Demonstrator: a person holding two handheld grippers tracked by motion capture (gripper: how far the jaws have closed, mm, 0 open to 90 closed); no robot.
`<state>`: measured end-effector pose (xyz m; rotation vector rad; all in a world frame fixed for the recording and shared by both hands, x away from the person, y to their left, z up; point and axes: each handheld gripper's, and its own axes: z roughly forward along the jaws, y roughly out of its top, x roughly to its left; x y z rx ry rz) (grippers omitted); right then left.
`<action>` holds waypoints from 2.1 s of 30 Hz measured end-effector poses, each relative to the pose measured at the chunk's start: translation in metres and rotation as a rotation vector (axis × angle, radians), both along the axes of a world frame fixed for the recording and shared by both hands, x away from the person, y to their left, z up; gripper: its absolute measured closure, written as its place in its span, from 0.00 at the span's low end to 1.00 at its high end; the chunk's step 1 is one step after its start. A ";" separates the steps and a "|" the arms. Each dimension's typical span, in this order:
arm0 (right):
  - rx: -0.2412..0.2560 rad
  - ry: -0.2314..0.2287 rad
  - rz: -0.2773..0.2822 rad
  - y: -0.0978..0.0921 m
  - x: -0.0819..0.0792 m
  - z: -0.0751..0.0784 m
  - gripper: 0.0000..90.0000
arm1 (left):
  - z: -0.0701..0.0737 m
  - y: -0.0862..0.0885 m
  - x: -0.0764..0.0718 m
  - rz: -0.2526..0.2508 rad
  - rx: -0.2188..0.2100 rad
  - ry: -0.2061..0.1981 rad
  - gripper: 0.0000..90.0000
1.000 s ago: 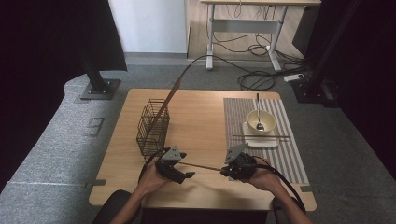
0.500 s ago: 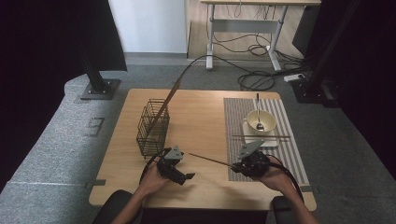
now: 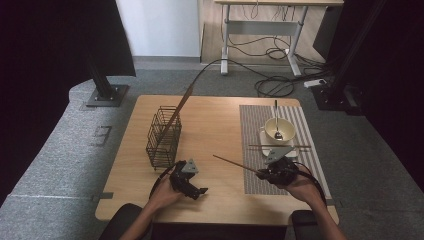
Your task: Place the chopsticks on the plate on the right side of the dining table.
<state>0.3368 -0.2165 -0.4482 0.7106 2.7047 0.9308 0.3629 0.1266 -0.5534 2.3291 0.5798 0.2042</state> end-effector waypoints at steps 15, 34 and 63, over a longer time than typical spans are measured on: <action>-0.009 -0.009 -0.093 -0.024 0.021 -0.001 0.92 | -0.007 -0.003 0.001 -0.020 0.028 0.014 0.00; -0.029 -0.007 -0.259 -0.063 0.055 -0.010 0.92 | -0.007 -0.004 0.001 -0.021 0.027 0.012 0.00; -0.066 0.023 -0.364 -0.103 0.099 -0.057 0.92 | -0.007 -0.004 0.001 -0.023 0.030 0.013 0.00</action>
